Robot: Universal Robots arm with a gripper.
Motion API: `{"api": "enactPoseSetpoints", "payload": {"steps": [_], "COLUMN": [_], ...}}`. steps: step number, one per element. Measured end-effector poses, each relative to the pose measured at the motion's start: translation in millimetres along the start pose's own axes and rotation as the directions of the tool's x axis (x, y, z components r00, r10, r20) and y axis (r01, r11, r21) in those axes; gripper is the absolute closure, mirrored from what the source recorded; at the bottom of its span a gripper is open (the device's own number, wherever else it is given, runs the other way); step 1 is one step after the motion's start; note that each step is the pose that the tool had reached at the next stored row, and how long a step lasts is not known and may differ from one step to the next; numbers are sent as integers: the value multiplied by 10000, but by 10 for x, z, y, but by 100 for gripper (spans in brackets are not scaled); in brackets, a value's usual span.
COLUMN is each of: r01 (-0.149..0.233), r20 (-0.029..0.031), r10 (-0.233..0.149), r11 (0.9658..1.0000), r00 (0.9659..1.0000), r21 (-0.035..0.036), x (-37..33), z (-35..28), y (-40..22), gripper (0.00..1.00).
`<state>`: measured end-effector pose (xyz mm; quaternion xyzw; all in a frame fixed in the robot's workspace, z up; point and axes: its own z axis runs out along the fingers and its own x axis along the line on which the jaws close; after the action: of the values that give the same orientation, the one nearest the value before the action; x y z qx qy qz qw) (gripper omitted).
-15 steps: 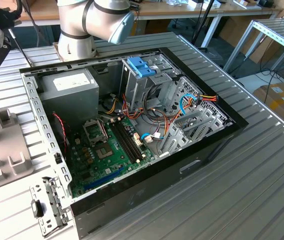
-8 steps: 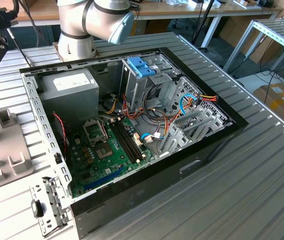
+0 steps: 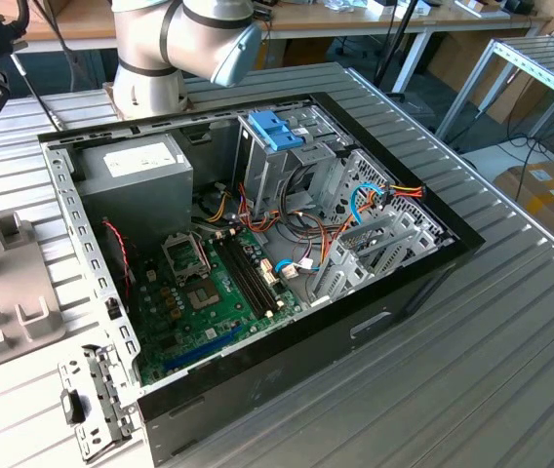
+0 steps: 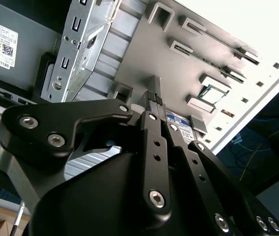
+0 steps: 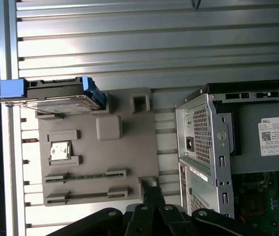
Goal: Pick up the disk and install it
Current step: 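Reach for the disk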
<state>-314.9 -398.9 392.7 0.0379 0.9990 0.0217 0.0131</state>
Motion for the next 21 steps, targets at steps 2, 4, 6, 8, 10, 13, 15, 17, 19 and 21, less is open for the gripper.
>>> {"api": "enactPoseSetpoints", "payload": {"steps": [2,4,6,8,10,13,15,17,19,21], "r01": [0,0,0,0,0,1,0,-1,0,0], "r20": [0,1,0,0,1,0,0,0,0,1], "r10": [0,0,0,0,0,-1,0,1,0,0], "r11": [10000,10000,10000,10000,10000,10000,10000,10000,10000,10000], "r00": [10000,10000,10000,10000,10000,10000,10000,10000,10000,10000], "r21": [0,0,0,0,-1,0,0,0,0,0], "x": [6,11,17,43,68,79,83,94,104,109], "z": [0,0,0,-1,-1,-1,-1,-1,-1,-1], "y": [-1,-1,-1,-3,-5,-6,-6,-7,-8,-8], "gripper": [89,89,89,89,89,89,89,89,89,89]}}
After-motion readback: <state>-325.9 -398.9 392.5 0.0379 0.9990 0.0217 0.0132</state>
